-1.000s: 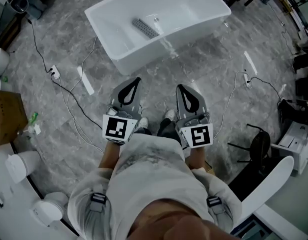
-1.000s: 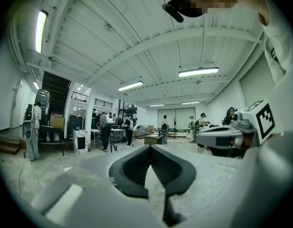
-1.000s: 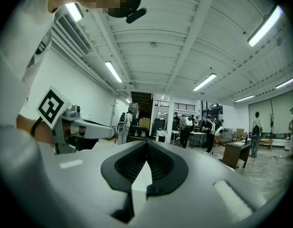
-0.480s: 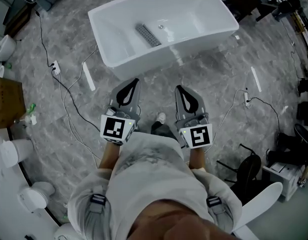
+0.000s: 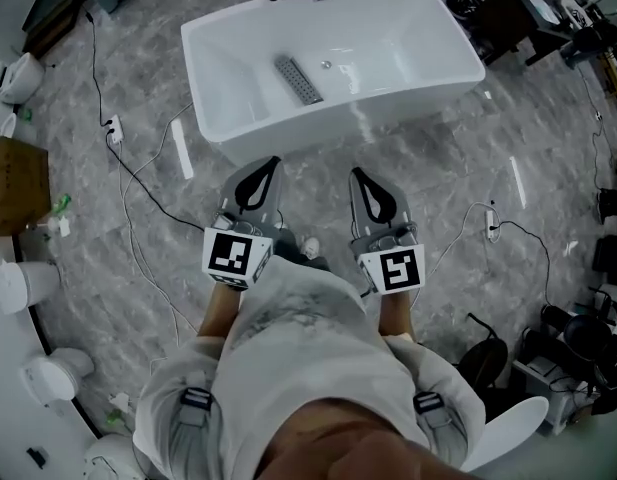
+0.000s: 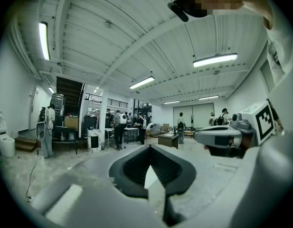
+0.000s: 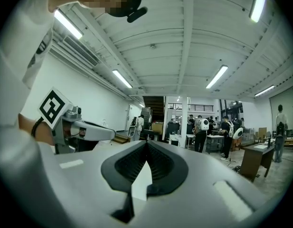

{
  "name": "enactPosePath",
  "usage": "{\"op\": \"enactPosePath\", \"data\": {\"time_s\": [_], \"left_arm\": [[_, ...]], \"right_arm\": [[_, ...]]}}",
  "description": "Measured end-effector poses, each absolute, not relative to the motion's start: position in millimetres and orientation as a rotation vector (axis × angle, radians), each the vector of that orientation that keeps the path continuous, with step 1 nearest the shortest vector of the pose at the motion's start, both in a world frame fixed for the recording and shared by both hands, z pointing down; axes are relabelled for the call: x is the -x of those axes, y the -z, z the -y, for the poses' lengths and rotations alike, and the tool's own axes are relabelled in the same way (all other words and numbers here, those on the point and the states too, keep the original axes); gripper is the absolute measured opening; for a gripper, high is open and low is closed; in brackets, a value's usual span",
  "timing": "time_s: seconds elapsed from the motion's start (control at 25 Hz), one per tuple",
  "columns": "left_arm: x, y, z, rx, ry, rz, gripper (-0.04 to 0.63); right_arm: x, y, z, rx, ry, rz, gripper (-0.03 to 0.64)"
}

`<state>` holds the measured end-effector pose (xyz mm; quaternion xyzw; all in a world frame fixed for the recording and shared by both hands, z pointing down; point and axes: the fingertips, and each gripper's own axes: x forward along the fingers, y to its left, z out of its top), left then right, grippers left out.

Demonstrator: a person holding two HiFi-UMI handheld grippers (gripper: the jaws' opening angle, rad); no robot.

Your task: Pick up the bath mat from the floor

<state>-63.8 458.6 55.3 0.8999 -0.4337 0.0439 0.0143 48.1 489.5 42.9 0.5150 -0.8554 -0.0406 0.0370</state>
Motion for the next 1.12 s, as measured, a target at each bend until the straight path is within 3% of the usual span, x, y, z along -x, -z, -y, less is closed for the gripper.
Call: {"op": "enactPosePath", "data": {"time_s": [1.12], "left_arm": [[21.3, -79.0, -202.9, -2.746, -0.149, 1.349, 0.002]], "right_arm": [[-86.7, -49.4, -225.9, -1.503, 0.145, 2.589, 0.002]]}}
